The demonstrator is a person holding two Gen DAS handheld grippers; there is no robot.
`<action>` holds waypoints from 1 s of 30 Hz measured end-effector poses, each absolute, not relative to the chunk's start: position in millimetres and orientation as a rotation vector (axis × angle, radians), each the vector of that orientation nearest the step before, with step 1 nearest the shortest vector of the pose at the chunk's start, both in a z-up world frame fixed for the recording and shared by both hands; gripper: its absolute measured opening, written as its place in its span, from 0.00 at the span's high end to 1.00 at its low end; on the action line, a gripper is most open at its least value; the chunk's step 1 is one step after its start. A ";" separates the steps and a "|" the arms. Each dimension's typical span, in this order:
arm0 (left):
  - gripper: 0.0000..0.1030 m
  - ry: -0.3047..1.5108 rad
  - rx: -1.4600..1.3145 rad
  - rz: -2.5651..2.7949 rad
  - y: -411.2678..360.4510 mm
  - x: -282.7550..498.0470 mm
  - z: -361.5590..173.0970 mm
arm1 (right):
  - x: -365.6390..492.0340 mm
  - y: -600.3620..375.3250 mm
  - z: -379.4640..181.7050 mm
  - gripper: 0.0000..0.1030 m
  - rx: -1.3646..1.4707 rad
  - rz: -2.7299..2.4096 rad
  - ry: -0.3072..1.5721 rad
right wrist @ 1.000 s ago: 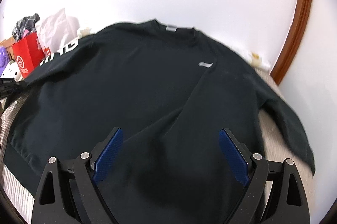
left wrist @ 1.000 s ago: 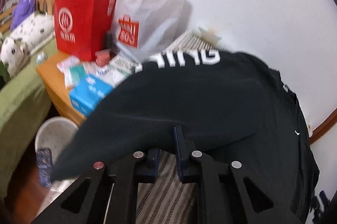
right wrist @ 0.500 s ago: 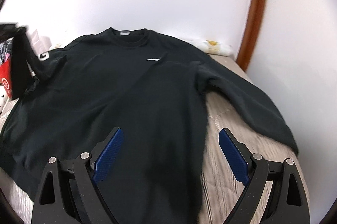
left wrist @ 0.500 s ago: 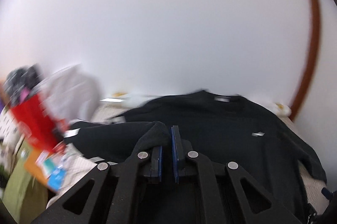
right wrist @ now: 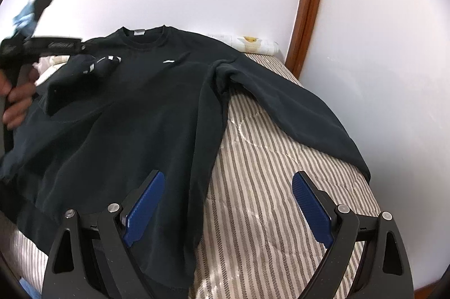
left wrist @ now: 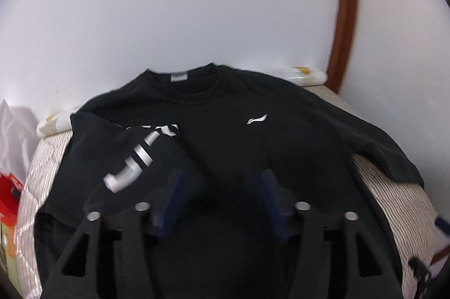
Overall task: Fold small clothes
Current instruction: 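Fold the held sleeve across the sweatshirt body and open the left tool, then grasp the cuff of the other sleeve with the right tool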
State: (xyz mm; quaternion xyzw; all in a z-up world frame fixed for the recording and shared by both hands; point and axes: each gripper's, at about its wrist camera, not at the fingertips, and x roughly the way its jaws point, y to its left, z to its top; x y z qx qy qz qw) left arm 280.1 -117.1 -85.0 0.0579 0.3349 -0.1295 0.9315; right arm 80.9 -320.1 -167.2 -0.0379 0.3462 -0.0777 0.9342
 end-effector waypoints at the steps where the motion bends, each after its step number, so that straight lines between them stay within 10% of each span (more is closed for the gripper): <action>1: 0.41 0.667 0.137 -0.262 -115.1 271.0 -81.3 | 83.3 -317.1 -164.2 0.11 -0.076 -0.155 0.703; 6: 0.25 0.600 0.137 -0.233 -65.9 237.8 -61.4 | 100.8 -280.2 -144.0 0.11 -0.102 -0.104 0.666; 20: 0.27 0.757 -0.049 0.117 142.7 301.9 -116.6 | 225.6 -105.4 -136.9 0.18 -0.201 0.161 0.716; 30: 0.86 0.835 -0.100 0.018 158.9 326.1 -165.5 | 285.0 -15.2 -182.1 0.20 -0.268 0.345 0.810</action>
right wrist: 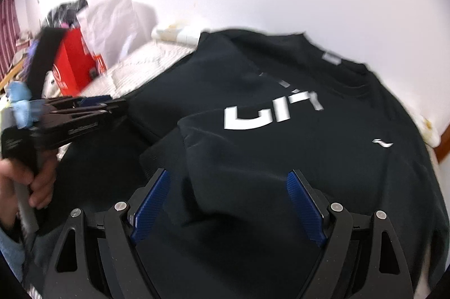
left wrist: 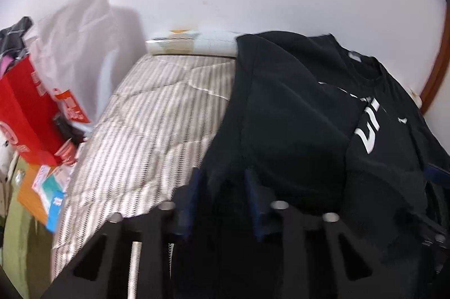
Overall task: Fold small clothes
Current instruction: 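Grasp the cuff of the other sleeve with the right tool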
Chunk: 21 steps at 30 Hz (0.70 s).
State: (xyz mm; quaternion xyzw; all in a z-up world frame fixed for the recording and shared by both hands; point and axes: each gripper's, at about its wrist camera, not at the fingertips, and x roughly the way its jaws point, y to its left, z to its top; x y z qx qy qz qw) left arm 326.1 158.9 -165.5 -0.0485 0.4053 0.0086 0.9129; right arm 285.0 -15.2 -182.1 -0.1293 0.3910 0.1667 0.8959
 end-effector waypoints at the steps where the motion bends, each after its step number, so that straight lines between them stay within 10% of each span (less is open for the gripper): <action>1: 0.86 0.843 -0.119 0.003 160.7 328.3 -169.1 | 294.0 -10.7 -190.4 0.34 -0.275 0.334 0.844; 3: 0.86 0.836 -0.147 -0.004 164.8 327.4 -168.4 | 307.6 -5.6 -201.8 0.64 -0.263 0.347 0.898; 6: 0.87 0.836 -0.156 -0.006 165.0 324.8 -169.2 | 307.1 -18.0 -187.1 0.84 -0.211 0.356 0.839; 21: 0.84 0.840 -0.162 0.000 166.5 325.4 -170.4 | 273.6 -284.3 -153.7 0.67 0.230 -0.231 0.719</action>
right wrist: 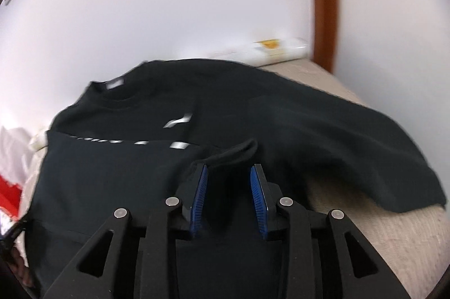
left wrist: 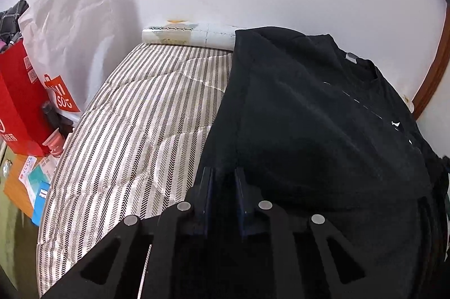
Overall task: Fold small clothes
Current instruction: 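Grasp the cuff of the other sleeve with the right tool, then fold the held sleeve across the body toward the left tool, release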
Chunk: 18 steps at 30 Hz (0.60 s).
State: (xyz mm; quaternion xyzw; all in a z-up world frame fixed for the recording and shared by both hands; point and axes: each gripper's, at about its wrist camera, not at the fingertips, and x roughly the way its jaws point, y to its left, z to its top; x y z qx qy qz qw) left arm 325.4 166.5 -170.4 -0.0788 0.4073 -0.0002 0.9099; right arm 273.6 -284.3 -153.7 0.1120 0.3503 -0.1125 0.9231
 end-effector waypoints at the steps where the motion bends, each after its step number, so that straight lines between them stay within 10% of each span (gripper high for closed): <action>1: 0.84 0.840 -0.168 -0.002 167.4 325.5 -170.5 | 269.9 -285.2 -152.1 0.61 0.226 -0.231 0.713; 7: 0.83 0.839 -0.169 0.003 166.4 324.8 -170.6 | 277.1 -252.4 -155.8 0.43 0.084 -0.113 0.728; 18: 0.58 0.853 -0.223 0.051 178.3 324.2 -173.2 | 285.1 -239.4 -172.4 0.59 -0.130 -0.360 0.815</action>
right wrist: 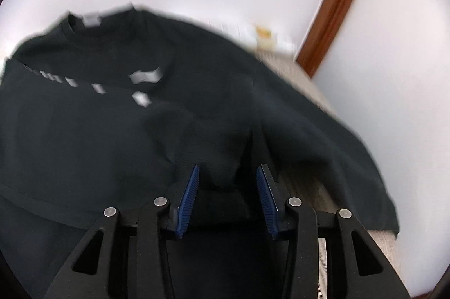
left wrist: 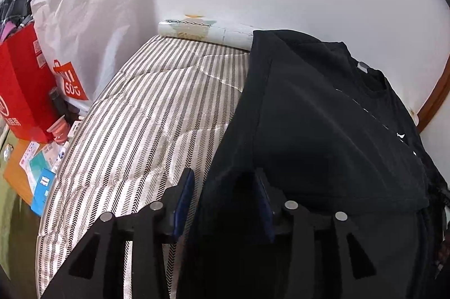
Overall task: Fold small clothes
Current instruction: 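Fold the held sleeve across the body toward the left tool, release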
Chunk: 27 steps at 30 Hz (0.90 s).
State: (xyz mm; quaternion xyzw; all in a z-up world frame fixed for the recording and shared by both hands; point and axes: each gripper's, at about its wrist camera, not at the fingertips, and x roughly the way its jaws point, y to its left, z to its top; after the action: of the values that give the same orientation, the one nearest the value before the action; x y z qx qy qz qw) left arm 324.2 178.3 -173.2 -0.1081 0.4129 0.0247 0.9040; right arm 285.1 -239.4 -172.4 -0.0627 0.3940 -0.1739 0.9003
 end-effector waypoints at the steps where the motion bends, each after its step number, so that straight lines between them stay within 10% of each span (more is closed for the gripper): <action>1: 0.58 0.858 -0.219 0.050 177.5 322.8 -172.9 | 284.4 -229.7 -159.8 0.56 -0.135 -0.338 0.784; 18: 0.60 0.875 -0.042 -0.004 172.6 316.7 -174.0 | 422.1 15.6 -151.4 0.49 -0.241 0.286 0.739; 27: 0.78 0.855 -0.027 -0.035 163.8 326.0 -173.9 | 498.4 76.8 -173.5 0.49 -0.240 0.471 0.773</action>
State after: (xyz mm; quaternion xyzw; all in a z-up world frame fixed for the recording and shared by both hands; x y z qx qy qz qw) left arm 326.0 163.8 -173.9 -0.0130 0.4145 -0.0170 0.9098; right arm 498.4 76.8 -173.5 -0.1159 0.3725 0.2270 0.8924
